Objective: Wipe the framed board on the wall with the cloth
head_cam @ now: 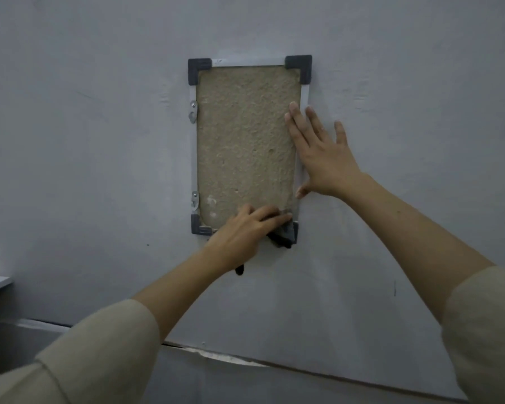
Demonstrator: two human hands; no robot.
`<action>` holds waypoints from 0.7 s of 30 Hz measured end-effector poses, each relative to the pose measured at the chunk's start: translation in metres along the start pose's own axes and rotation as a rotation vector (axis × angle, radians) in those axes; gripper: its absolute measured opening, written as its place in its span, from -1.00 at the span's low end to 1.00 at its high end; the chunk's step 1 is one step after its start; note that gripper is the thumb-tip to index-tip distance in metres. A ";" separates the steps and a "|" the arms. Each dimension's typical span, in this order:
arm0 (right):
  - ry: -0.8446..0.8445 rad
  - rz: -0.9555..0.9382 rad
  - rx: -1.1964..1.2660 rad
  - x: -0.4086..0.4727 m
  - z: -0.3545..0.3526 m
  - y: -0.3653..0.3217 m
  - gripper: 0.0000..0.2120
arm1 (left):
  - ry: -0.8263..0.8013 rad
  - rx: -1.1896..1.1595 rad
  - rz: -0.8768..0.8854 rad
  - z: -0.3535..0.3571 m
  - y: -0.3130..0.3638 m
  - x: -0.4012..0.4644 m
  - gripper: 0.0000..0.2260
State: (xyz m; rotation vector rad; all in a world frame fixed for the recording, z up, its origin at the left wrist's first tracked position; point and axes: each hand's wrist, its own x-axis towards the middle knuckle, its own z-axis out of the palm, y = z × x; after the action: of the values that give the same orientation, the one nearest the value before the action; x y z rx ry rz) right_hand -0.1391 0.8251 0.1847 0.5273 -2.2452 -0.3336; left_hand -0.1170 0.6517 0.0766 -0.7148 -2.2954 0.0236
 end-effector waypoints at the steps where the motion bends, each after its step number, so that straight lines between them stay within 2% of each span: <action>1: 0.004 -0.002 -0.002 0.000 0.001 0.000 0.29 | -0.016 0.022 0.015 -0.004 -0.006 0.002 -0.34; 3: 0.004 -0.005 0.000 0.000 0.001 0.000 0.30 | 0.076 0.008 -0.028 -0.012 -0.017 0.009 -0.39; 5: 0.000 -0.004 0.007 0.000 0.001 0.000 0.30 | 0.201 -0.070 -0.163 -0.011 -0.017 0.011 -0.42; 6: 0.000 -0.002 0.010 0.000 0.001 -0.001 0.30 | 0.211 -0.099 -0.184 -0.007 -0.012 0.009 -0.41; 10: 0.004 0.000 0.009 0.000 0.001 0.000 0.30 | -0.016 -0.082 -0.037 0.011 0.006 -0.006 -0.37; 12: 0.006 -0.001 0.013 0.001 0.002 0.001 0.30 | -0.002 -0.060 -0.004 0.007 -0.003 -0.002 -0.36; 15: 0.008 -0.008 0.003 0.000 0.002 0.000 0.31 | 0.146 -0.087 -0.122 0.000 -0.015 0.003 -0.35; 17: 0.009 -0.005 0.002 0.000 0.002 0.000 0.31 | 0.176 -0.087 -0.140 0.004 -0.006 -0.002 -0.33; 21: 0.009 -0.005 -0.003 0.000 0.001 0.000 0.31 | 0.007 -0.030 -0.006 0.010 0.003 -0.012 -0.34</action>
State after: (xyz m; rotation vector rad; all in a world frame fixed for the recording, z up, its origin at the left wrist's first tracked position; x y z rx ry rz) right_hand -0.1400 0.8252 0.1839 0.5326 -2.2347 -0.3362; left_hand -0.1152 0.6500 0.0609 -0.7224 -2.2951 -0.0167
